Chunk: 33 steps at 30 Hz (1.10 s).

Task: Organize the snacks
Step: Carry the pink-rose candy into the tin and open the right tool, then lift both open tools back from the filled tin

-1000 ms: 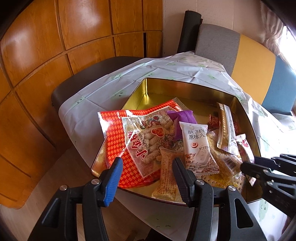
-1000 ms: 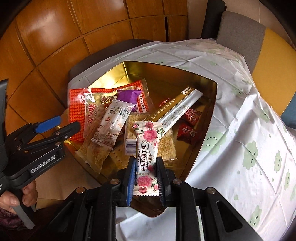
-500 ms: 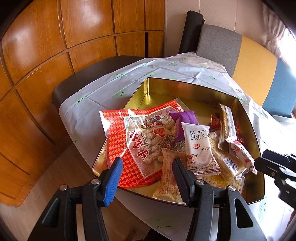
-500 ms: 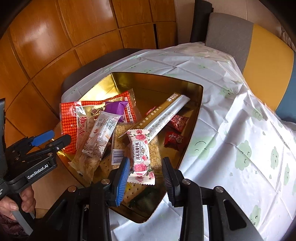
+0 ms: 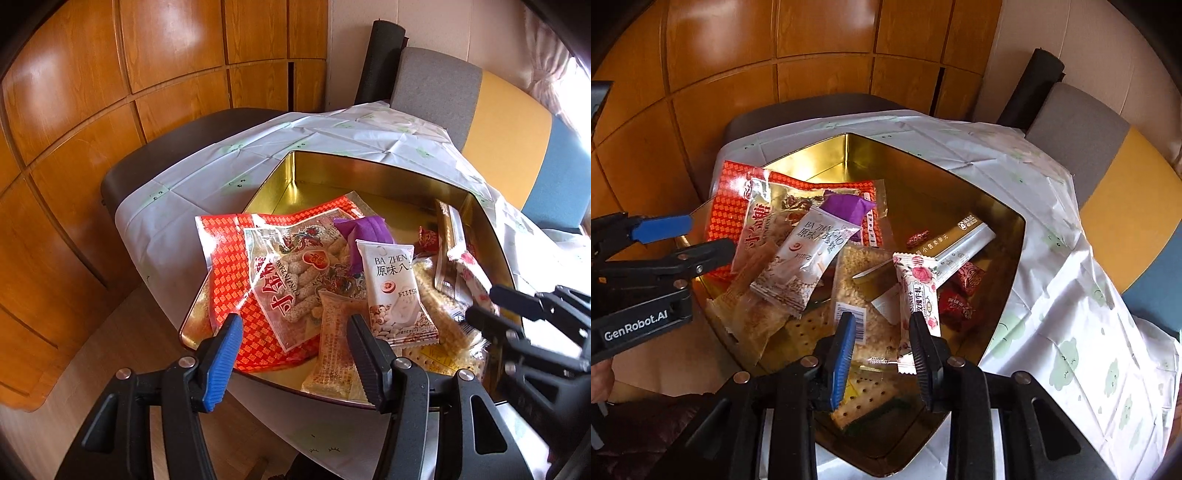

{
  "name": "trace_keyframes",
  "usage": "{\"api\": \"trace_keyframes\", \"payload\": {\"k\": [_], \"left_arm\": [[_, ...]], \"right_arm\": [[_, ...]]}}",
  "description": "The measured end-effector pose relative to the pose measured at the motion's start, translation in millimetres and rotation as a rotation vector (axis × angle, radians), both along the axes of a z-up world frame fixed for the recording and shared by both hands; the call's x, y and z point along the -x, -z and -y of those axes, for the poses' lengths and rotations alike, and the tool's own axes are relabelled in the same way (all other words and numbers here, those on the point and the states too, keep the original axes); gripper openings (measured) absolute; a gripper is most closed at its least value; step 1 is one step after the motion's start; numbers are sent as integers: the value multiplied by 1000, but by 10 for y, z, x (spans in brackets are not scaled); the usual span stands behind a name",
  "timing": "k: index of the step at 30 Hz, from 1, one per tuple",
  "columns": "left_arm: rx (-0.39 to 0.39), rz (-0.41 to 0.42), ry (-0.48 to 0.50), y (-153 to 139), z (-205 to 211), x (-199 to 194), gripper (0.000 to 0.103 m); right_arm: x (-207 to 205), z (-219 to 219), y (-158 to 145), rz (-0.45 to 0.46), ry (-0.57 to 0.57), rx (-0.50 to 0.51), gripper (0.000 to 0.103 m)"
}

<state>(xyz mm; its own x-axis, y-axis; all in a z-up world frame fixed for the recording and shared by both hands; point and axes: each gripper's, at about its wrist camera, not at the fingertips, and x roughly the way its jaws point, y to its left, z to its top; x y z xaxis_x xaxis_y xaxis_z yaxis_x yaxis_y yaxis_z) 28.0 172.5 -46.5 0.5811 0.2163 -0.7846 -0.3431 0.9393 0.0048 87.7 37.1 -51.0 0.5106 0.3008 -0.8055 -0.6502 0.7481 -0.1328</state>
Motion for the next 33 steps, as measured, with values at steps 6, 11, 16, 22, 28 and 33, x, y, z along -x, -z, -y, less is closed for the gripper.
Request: {"api": "trace_keyframes", "payload": {"k": [6, 11, 16, 22, 28, 33], "left_arm": [[-8, 4, -10, -2, -19, 1, 59], [-18, 12, -20, -23, -20, 11, 59], [-31, 31, -23, -71, -1, 40, 59], [-43, 50, -21, -126, 37, 90, 61], [-43, 74, -6, -178, 97, 142, 62], [-35, 113, 5, -234, 166, 203, 65]], "right_arm": [[-222, 37, 72, -12, 56, -12, 31], [-293, 87, 74, -59, 97, -55, 30], [-242, 106, 59, -63, 104, -59, 30], [-175, 153, 23, -74, 123, -80, 30], [-57, 202, -45, -59, 146, -102, 31], [41, 295, -112, -57, 184, -145, 32]]}}
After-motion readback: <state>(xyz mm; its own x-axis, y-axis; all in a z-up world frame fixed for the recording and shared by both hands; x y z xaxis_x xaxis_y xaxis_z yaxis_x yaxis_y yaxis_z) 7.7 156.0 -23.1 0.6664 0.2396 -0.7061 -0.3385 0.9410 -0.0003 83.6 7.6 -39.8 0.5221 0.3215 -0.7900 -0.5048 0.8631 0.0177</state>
